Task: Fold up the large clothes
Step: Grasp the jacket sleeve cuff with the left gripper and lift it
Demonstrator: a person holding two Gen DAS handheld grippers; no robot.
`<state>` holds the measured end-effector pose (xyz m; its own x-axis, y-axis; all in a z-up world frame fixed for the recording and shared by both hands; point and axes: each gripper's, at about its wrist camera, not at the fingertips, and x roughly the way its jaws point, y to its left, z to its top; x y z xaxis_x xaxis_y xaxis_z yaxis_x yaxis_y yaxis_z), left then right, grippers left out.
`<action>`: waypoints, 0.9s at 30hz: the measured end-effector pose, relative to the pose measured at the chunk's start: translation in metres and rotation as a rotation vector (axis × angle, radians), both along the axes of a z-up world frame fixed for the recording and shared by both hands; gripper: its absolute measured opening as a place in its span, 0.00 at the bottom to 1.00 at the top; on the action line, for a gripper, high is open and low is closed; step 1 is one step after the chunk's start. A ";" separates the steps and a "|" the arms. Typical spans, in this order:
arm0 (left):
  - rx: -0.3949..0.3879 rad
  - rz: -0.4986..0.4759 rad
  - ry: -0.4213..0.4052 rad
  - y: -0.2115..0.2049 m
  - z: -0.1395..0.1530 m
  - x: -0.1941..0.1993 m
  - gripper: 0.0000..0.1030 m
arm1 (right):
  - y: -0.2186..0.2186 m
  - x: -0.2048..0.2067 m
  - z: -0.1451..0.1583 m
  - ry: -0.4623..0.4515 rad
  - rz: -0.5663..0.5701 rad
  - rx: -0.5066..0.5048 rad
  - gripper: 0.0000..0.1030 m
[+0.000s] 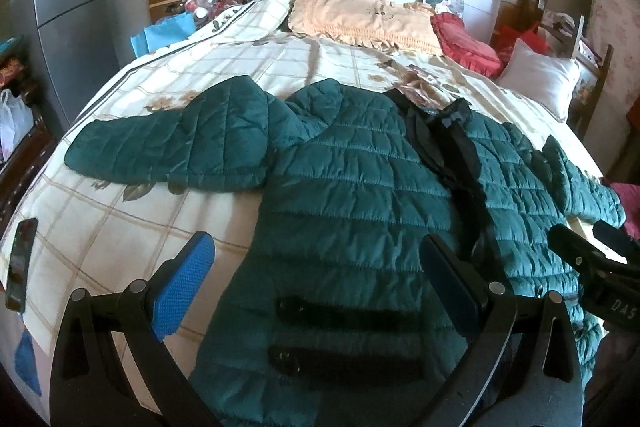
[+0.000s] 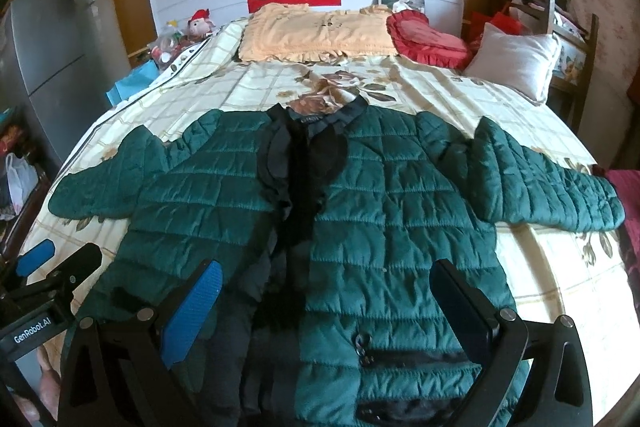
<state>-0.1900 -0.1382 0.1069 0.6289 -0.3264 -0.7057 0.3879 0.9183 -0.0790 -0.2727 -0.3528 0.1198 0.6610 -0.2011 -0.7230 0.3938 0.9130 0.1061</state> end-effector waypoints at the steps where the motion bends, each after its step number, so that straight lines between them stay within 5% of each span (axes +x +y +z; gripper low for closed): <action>1: -0.002 -0.001 0.005 0.000 0.000 0.003 1.00 | 0.000 0.003 0.000 0.002 0.002 -0.001 1.00; 27: 0.079 0.108 0.054 0.023 -0.025 0.104 1.00 | -0.036 0.104 -0.036 0.043 0.009 0.069 1.00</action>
<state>-0.0856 -0.1153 0.0819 0.6179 -0.2010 -0.7601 0.2837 0.9586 -0.0229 -0.1684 -0.3889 0.0841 0.6303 -0.1439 -0.7629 0.3914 0.9076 0.1521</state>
